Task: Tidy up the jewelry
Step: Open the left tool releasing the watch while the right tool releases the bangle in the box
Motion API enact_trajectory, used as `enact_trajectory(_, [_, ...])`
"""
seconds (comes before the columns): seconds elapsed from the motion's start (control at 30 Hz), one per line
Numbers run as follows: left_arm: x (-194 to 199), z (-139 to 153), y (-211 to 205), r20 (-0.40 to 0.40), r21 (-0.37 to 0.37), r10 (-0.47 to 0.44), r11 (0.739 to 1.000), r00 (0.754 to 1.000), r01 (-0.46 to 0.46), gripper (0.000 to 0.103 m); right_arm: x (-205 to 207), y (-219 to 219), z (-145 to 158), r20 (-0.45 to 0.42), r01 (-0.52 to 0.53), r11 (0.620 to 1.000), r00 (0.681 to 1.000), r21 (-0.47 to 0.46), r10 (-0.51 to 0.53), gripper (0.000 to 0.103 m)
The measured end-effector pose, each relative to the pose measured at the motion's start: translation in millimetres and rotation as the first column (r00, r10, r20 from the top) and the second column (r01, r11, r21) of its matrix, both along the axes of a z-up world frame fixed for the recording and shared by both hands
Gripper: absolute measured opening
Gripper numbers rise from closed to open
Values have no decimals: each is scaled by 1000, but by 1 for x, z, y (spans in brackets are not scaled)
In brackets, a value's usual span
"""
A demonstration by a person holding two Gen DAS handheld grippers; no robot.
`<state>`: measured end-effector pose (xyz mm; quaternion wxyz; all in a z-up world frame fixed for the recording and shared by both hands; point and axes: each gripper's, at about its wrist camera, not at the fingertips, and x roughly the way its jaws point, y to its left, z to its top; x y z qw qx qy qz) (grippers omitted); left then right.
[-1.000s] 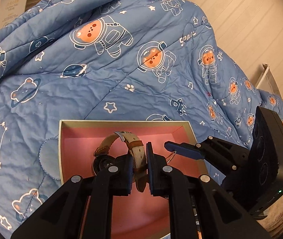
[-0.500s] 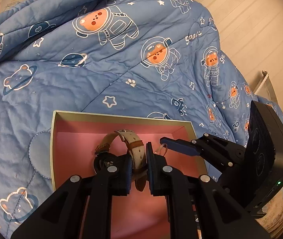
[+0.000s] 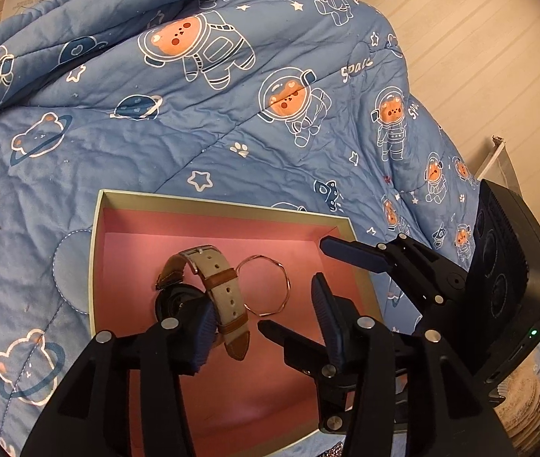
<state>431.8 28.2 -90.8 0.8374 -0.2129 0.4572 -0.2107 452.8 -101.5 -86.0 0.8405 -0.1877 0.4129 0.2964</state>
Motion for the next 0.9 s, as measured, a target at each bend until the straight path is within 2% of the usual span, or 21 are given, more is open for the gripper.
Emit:
enact_trajectory(0.1, [-1,1,-4,-6,0,-13,1000,1000,13,56,-10,-4,6,28,-5,1000,1000,4,5,82])
enact_trajectory(0.23, [0,2,-9,-43,-43,-58,997,997,57,75,-25,-13,16,60,-2,1000,998,28,0,84])
enact_trajectory(0.43, [-7,1,-14,-56,-43,-100,994,993,98,83,-39,-27,23,54,17,998,998,67,-21,84])
enact_trajectory(0.6, [-13,-3,-9,-90,-148,-108,985,990,94,89,-47,-35,24,49,39,995,998,94,-44,84])
enact_trajectory(0.8, [-21,-4,-7,-146,-197,-97,978,985,68,92,-54,-40,20,25,70,990,997,126,-74,84])
enact_trajectory(0.9, [-21,-10,1,-214,-309,-92,951,972,22,96,-59,-40,19,18,72,988,997,139,-76,84])
